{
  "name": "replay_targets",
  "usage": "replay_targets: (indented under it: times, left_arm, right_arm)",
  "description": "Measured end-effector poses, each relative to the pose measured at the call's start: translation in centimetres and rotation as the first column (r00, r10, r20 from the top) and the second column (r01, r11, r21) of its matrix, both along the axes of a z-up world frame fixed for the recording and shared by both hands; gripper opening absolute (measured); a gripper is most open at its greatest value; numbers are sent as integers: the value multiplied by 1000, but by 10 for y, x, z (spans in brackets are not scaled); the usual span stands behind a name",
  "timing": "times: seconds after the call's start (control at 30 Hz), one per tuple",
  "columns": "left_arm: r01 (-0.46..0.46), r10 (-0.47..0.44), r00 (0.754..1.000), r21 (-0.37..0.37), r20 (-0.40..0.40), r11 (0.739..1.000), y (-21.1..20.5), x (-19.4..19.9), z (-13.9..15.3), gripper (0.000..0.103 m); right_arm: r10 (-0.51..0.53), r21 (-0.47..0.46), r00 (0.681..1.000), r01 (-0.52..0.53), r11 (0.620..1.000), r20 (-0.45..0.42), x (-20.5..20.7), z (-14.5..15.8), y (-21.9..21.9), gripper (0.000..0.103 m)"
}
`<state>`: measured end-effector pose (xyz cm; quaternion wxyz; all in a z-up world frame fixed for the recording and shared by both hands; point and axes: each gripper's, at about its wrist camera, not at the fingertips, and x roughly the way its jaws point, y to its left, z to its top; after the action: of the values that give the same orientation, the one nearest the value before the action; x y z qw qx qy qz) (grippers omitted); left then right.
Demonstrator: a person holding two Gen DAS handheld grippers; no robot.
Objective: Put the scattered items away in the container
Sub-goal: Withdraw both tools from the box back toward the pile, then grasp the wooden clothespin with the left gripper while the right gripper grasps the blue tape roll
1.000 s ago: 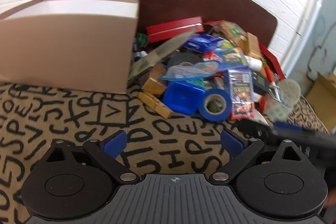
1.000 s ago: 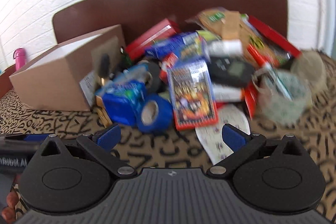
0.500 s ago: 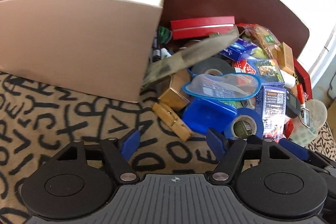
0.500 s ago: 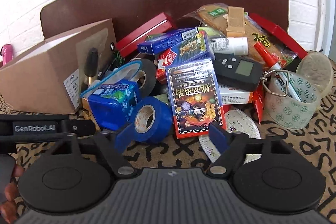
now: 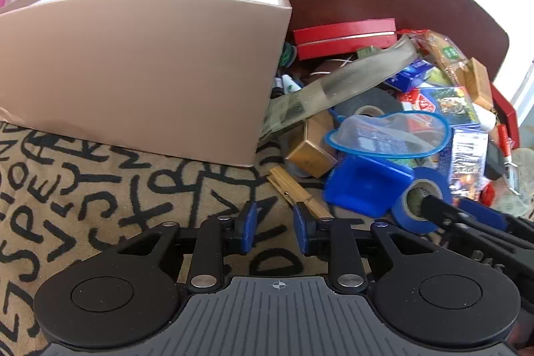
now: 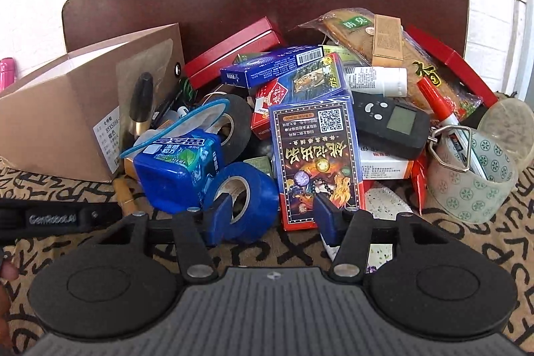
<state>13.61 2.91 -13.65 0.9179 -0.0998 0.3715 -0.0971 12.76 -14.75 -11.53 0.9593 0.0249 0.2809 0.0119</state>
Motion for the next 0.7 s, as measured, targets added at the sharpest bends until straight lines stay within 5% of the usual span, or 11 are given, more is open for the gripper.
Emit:
replay_targets:
  times: [0.07, 0.33, 0.47, 0.53, 0.7]
  left_arm:
    - [16, -16, 1000, -44, -4, 999, -3, 3, 0, 56]
    - [3, -3, 1000, -29, 15, 1000, -13, 9, -8, 63]
    - [24, -25, 999, 32, 32, 999, -15, 10, -9, 27]
    - [37, -36, 999, -15, 16, 999, -9, 9, -9, 14]
    - [60, -61, 998, -69, -13, 996, 10, -6, -5, 6]
  right_arm:
    - [6, 0, 1000, -6, 1000, -11, 2, -2, 2, 57]
    - [4, 10, 1000, -3, 1000, -25, 1, -2, -1, 53]
    - [8, 3, 999, -8, 1000, -32, 6, -5, 0, 48]
    - [12, 17, 998, -11, 1000, -61, 9, -9, -2, 25]
    - [40, 50, 996, -36, 998, -76, 0, -4, -7, 19]
